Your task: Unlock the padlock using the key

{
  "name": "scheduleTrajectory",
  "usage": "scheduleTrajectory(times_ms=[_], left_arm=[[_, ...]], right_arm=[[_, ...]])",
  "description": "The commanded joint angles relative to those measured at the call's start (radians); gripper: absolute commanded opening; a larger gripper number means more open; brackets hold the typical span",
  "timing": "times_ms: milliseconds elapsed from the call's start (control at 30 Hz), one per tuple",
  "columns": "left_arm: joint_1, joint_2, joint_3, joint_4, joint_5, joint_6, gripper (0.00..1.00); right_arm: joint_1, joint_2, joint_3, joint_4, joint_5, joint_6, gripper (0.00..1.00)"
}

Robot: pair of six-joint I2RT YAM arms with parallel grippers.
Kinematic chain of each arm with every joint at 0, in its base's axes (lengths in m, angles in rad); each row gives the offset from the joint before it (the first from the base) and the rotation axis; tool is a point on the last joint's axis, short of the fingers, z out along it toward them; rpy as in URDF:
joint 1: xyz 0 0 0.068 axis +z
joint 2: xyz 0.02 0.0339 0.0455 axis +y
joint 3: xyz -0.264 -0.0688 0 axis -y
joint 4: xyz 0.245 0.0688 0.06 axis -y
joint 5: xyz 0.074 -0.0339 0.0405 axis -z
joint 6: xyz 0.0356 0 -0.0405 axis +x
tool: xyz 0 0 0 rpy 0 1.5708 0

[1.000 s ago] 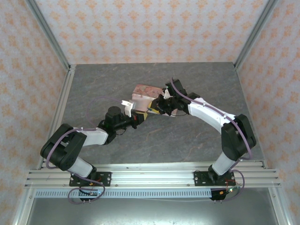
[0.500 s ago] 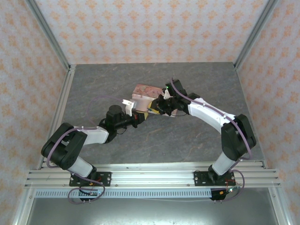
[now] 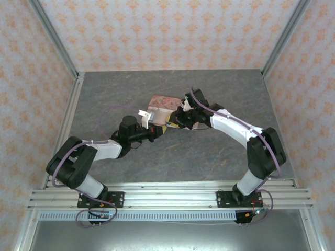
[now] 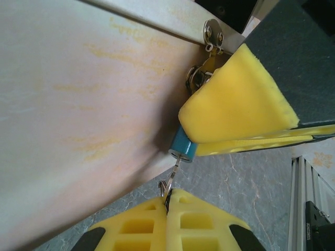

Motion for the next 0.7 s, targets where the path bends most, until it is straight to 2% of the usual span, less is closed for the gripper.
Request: scheduleTrajectory(times_ms=[0, 200, 367, 500, 667], left_arm=[[0.004, 0.024, 0.049, 0.044, 0.048, -0.014, 0.0], [-0.001, 0.095, 0.063, 0.148, 0.08, -0.085, 0.0], [-0.02, 0.092, 0.079, 0.094, 0.065, -0.055, 0.0], [-0.056, 0.086, 0.062, 0.024, -0.002, 0.028, 0.0], [-0.118, 0.123, 0.038, 0.024, -0.099, 0.088, 0.0]], right_arm=[[0.001, -0.009, -0.013, 0.06, -0.041, -0.02, 0.0], [0.002, 0.003, -0.041, 0.096, -0.07, -0.013, 0.0], [0.004, 0.02, -0.081, 0.117, -0.067, -0.014, 0.0], [0.007, 0.039, -0.112, 0.159, -0.075, 0.008, 0.0], [0.011, 0.066, -0.15, 0.223, -0.086, 0.048, 0.0]])
